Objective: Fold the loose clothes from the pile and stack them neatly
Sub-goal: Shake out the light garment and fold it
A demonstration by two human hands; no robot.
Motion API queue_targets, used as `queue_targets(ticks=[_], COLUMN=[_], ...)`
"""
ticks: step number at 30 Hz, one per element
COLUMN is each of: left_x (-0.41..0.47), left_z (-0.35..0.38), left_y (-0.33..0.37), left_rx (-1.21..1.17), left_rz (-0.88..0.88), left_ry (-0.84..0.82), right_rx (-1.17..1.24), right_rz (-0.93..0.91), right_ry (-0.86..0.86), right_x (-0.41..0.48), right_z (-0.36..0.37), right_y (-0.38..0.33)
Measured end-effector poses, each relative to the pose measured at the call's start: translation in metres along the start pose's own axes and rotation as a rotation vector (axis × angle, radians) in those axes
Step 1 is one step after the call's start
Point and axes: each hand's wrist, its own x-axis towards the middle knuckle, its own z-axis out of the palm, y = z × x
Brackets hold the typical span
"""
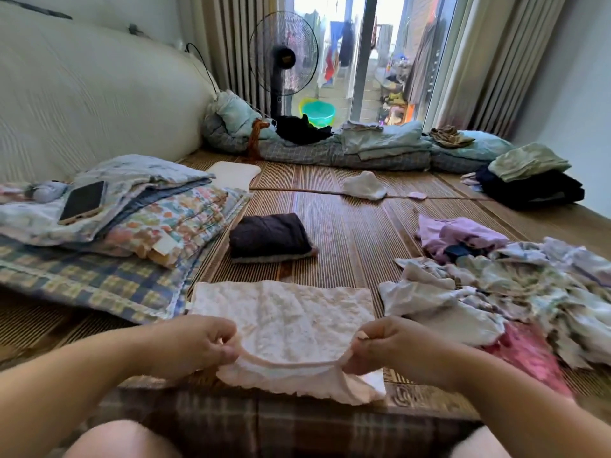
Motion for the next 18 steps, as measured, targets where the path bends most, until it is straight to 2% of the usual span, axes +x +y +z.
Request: queue_targets(ticks=[2,4,9,13,18], left_x=[0.007,0.022,0.079,0.135,0.194], left_z=[0.0,-0.004,-0.026,-0.03,-0.014], left_y=[-0.002,-0.005,-0.009,-0.019,-0.042], left_rx=[-0.181,-0.247,-0.223,-0.019,-0.075], left_rz=[-0.045,-0.081,-0.136,-0.167,-0.257], left_ry=[0.027,0.094,0.244,0.396,0.384], right_rx=[-0.021,-0.063,-0.041,-0.057,-0.146], right_rz=[0.035,0.096,0.194,0.289,0.382], right_ry=[0.077,0.162,0.349,0.457,0.488], right_x=[0.007,0.023,0.09,0.151,0.209], right_z=[-0.001,-0.006,-0.024,-0.036,-0.048], right_y=[-0.009,-0.017,-0.027,-0.022,0.011])
